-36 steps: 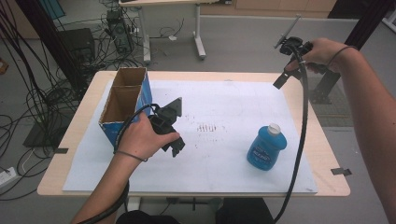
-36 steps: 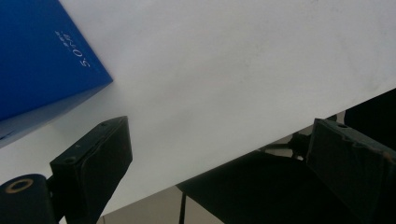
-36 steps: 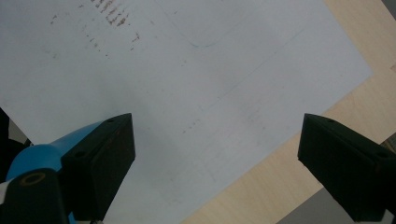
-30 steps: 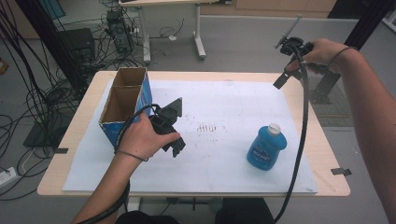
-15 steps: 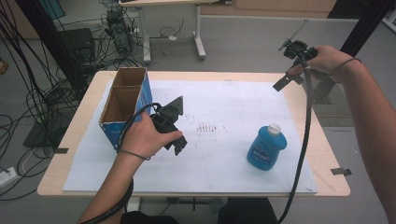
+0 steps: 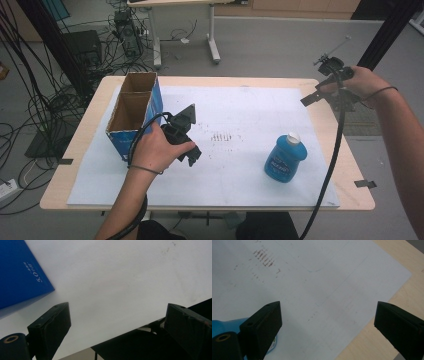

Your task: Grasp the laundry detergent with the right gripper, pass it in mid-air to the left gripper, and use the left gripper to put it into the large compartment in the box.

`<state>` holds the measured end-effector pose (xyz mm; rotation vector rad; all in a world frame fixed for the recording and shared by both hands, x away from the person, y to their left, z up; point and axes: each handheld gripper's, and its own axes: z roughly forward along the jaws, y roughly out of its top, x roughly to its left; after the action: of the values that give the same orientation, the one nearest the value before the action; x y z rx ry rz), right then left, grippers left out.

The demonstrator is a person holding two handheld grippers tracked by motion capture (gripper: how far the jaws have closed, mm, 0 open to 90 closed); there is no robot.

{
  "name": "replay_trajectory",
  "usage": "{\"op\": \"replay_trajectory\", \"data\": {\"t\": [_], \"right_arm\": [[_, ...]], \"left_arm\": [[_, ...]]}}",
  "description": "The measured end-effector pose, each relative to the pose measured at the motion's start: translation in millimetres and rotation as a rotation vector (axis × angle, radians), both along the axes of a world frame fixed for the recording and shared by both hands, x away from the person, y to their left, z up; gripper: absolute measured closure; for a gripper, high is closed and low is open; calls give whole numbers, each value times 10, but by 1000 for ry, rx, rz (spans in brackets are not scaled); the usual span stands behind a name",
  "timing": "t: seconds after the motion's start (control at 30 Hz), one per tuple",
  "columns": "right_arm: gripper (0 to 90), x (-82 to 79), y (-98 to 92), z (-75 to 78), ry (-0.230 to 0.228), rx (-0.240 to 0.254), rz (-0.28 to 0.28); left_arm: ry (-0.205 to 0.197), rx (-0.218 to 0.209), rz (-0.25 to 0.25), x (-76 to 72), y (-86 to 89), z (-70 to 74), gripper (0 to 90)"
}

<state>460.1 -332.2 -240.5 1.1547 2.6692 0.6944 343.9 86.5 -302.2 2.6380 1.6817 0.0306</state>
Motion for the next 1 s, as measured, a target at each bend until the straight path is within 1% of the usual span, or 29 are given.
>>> {"op": "replay_trajectory", "data": {"t": [0.03,0.1,0.2,0.3,0.43,0.5,0.53,0.57,0.67,0.73,0.77,0.83,0.9,1.0], "right_arm": [[74,-18,-14,-8,-6,10,-1],[76,-51,-40,-23,-20,13,-2],[79,-96,-70,-59,-28,22,-14],[77,-163,-90,-101,-38,38,-21],[69,-267,-103,-171,-61,35,-26],[69,-309,-115,-225,-72,40,-30],[70,-345,-130,-271,-79,52,-28],[70,-345,-130,-271,-79,52,-28],[70,-408,-167,-338,-93,54,-39],[71,-435,-202,-375,-100,66,-46],[71,-444,-219,-391,-100,68,-48],[70,-461,-249,-409,-114,68,-46],[69,-484,-282,-415,-130,84,-55],[67,-510,-299,-441,-144,104,-60]], "left_arm": [[-1,-4,3,-4,10,-2,75],[-6,-19,20,-13,28,-13,78],[-9,-28,23,-12,44,-27,79],[-13,-31,22,-12,50,-37,88],[-33,-27,31,-16,49,-52,87],[-27,-30,40,-10,35,-73,84],[-26,-30,40,-8,26,-82,84],[-24,-27,37,-9,11,-88,84],[-27,-34,24,-5,-28,-119,84],[-21,-32,22,-2,-42,-146,89],[-20,-34,22,-2,-47,-160,89],[-19,-35,25,0,-50,-179,89],[-16,-41,25,-3,-39,-199,89],[-14,-32,36,-10,-9,-226,88]]}}
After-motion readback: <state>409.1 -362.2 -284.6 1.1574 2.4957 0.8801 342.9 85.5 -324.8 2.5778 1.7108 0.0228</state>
